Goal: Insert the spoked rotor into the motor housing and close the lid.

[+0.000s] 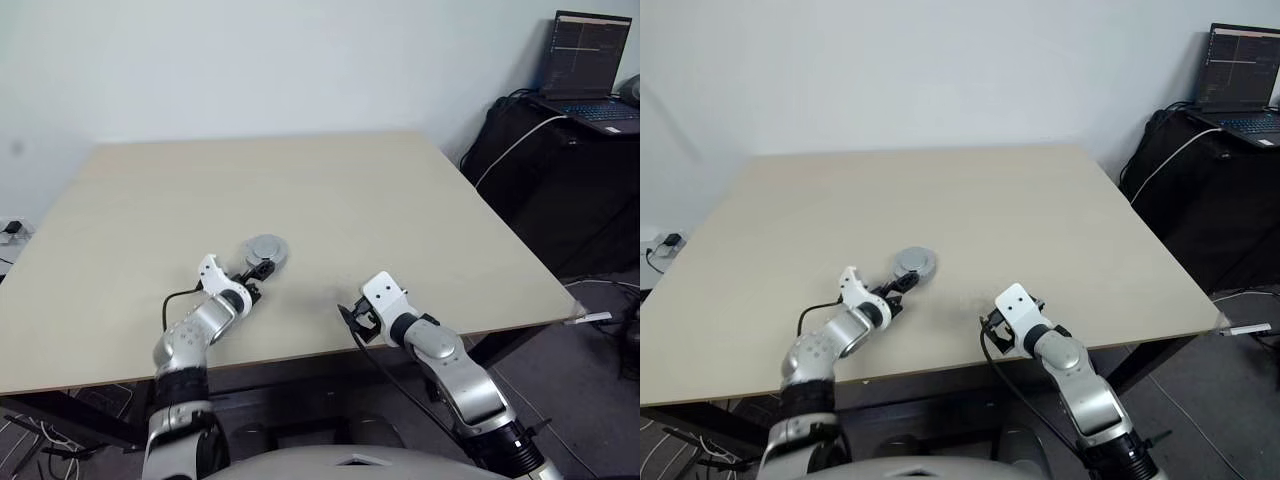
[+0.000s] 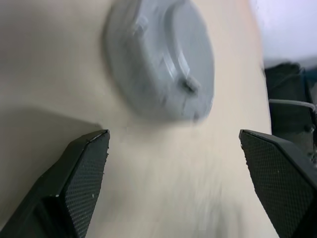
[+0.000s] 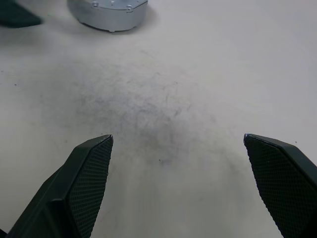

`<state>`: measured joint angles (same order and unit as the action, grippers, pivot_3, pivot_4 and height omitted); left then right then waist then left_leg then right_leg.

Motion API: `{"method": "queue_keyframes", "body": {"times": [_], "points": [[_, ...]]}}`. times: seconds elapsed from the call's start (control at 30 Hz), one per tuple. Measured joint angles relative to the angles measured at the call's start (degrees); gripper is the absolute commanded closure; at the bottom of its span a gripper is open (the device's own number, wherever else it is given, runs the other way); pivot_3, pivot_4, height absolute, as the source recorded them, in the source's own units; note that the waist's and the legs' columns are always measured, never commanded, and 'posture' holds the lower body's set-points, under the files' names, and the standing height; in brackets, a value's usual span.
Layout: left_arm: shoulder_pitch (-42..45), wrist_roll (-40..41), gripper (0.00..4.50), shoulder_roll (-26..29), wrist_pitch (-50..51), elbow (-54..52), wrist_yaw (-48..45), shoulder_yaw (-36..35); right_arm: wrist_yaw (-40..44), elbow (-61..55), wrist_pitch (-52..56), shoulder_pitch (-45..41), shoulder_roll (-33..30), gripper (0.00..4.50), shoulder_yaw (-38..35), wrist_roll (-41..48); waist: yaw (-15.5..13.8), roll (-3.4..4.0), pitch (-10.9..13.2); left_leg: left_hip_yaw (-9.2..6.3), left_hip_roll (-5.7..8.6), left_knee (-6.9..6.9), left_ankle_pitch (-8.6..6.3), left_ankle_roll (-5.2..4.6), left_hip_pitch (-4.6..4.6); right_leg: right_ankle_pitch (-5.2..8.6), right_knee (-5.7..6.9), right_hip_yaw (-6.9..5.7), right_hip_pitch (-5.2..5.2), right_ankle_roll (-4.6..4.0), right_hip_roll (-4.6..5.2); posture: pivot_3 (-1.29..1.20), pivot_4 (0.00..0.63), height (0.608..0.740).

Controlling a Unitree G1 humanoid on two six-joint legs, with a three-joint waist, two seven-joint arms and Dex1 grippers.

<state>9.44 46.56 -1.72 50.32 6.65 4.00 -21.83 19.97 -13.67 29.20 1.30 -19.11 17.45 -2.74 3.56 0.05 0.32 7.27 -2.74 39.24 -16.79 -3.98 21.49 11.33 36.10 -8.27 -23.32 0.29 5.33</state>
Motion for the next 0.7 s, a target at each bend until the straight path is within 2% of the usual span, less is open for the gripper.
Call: {"method": "queue_keyframes", "body": {"times": [0.13,0.2,0.3,0.43,0.53,0.7], "points": [[-8.56,-1.28,0.03,0.36,1.09,-11.32,0.52,3.99,1.07,0.29,0.40,-0.48,1.14,0.00,-0.74,1.44,-0.09,0.09,-0.05,-0.01,-0.02,-0.09,0.01,0.07,-0.01,0.05,0.02,0.01,-0.07,-0.08,-0.03,0.00,0.000,0.740],[-13.02,-5.49,0.03,2.20,-2.40,-15.67,-1.13,9.24,1.13,0.32,1.15,-0.56,2.33,0.00,-2.01,2.65,-0.18,0.11,-0.03,0.00,-0.02,-0.11,0.00,0.12,0.01,0.06,0.02,0.01,-0.10,-0.10,-0.06,0.00,0.000,0.740],[-19.89,-17.08,0.03,5.01,-13.89,-19.35,-2.60,17.67,-0.45,0.63,1.28,-0.41,4.87,0.00,-5.15,4.24,-0.36,0.20,0.07,0.06,-0.07,-0.13,-0.01,0.14,0.08,0.07,0.02,0.06,-0.23,-0.12,-0.06,0.00,0.000,0.740],[-25.19,-34.26,0.03,6.47,-31.69,-18.78,0.95,23.87,-4.77,1.84,-3.46,1.21,8.34,0.00,-9.48,4.71,-2.05,0.36,0.65,0.04,-0.07,-0.13,-0.01,0.14,0.21,0.06,0.01,0.12,-0.37,-0.12,0.07,0.00,0.000,0.740],[-26.69,-40.63,0.03,5.26,-41.85,-17.59,2.96,25.17,-8.49,2.39,-9.32,3.62,11.03,0.00,-10.74,3.97,-3.15,0.66,0.84,0.03,-0.04,-0.16,-0.05,0.08,0.40,0.06,-0.06,0.07,-0.51,-0.12,0.17,0.00,0.000,0.740],[-29.06,-50.04,0.03,3.95,-59.31,-13.28,5.73,28.51,-14.66,4.38,-23.46,9.53,13.63,0.00,-13.43,1.98,-3.34,0.72,0.93,0.17,0.00,-0.19,-0.25,-0.11,0.60,0.14,-0.18,0.04,-0.70,0.00,0.21,0.00,0.000,0.740]]}}
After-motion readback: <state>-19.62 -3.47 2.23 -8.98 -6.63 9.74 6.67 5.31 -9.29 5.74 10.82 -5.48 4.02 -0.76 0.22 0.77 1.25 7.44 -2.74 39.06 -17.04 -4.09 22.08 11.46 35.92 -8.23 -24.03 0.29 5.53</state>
